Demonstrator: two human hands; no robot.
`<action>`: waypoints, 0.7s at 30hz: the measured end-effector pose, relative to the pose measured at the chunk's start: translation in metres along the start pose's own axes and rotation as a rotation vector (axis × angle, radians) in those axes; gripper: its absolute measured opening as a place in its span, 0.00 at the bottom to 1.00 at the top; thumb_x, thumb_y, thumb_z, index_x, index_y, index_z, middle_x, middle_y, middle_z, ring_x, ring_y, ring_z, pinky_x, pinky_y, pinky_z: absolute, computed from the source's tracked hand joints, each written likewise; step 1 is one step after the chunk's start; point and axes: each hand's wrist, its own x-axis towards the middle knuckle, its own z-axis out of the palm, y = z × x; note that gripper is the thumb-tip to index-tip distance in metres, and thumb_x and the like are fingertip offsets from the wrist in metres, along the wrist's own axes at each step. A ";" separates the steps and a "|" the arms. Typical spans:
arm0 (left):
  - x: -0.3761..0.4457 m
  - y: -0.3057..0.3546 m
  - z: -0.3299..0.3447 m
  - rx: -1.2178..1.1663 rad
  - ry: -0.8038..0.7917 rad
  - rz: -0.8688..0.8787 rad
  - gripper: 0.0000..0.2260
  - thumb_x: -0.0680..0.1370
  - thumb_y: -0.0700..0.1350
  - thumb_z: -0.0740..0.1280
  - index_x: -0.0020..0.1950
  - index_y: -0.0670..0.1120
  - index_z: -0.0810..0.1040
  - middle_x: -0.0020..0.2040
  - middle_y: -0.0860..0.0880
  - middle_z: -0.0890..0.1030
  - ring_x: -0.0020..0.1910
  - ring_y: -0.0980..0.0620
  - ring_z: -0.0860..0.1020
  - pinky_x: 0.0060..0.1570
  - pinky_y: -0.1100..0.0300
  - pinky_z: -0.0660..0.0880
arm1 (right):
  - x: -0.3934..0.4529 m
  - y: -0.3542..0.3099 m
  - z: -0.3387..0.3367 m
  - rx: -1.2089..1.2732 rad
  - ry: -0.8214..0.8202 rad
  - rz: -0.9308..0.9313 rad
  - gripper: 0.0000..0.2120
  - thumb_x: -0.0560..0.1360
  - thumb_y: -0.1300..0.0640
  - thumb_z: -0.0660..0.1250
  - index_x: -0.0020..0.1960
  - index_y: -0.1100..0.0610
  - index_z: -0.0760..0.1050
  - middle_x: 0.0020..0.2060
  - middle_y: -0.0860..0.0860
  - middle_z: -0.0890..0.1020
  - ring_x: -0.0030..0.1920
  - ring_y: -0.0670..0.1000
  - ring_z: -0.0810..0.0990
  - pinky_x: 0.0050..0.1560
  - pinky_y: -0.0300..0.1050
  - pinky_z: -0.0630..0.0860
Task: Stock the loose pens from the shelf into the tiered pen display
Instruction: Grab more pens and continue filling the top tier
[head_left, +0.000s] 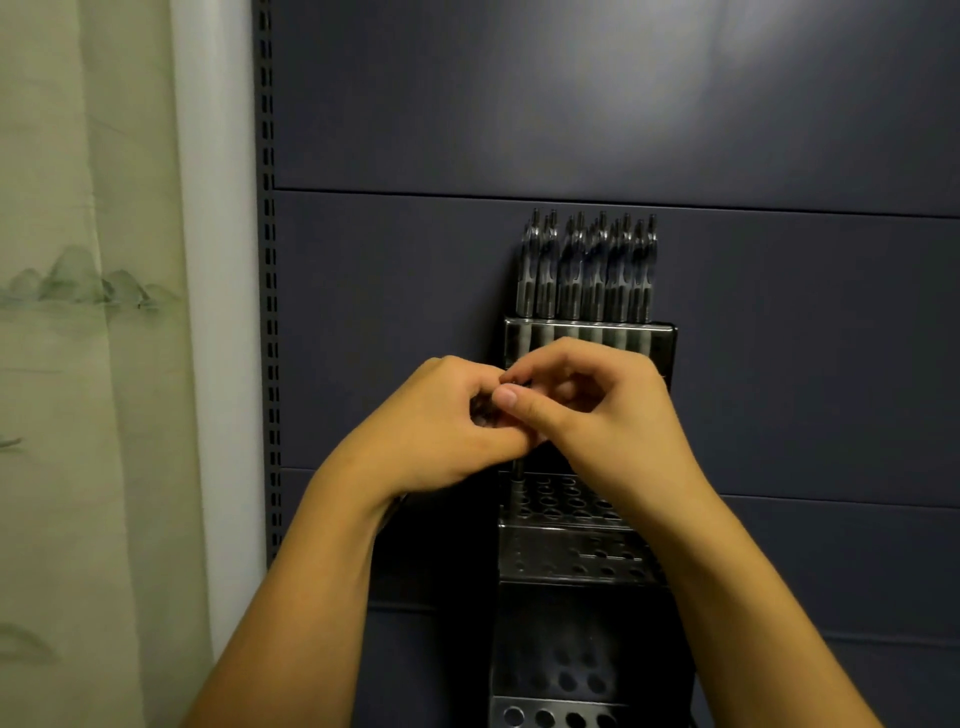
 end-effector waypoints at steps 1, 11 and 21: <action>0.000 0.002 0.000 0.009 -0.004 0.004 0.04 0.75 0.46 0.73 0.42 0.47 0.83 0.38 0.44 0.82 0.37 0.43 0.80 0.40 0.42 0.77 | 0.000 0.000 -0.001 0.048 -0.006 0.007 0.04 0.72 0.57 0.78 0.44 0.49 0.85 0.36 0.50 0.85 0.39 0.52 0.85 0.45 0.56 0.84; 0.003 -0.005 0.001 0.063 0.098 -0.056 0.16 0.74 0.55 0.73 0.38 0.43 0.79 0.28 0.51 0.73 0.29 0.55 0.70 0.31 0.57 0.68 | 0.003 0.006 0.003 0.307 0.082 0.111 0.10 0.77 0.69 0.69 0.43 0.56 0.82 0.44 0.52 0.88 0.47 0.51 0.87 0.51 0.47 0.83; 0.001 0.002 -0.002 0.161 0.155 -0.014 0.08 0.76 0.48 0.72 0.38 0.47 0.80 0.29 0.51 0.76 0.27 0.54 0.70 0.27 0.62 0.67 | 0.003 0.003 0.008 0.285 0.125 0.133 0.04 0.74 0.60 0.75 0.48 0.58 0.83 0.43 0.52 0.88 0.46 0.50 0.87 0.50 0.46 0.83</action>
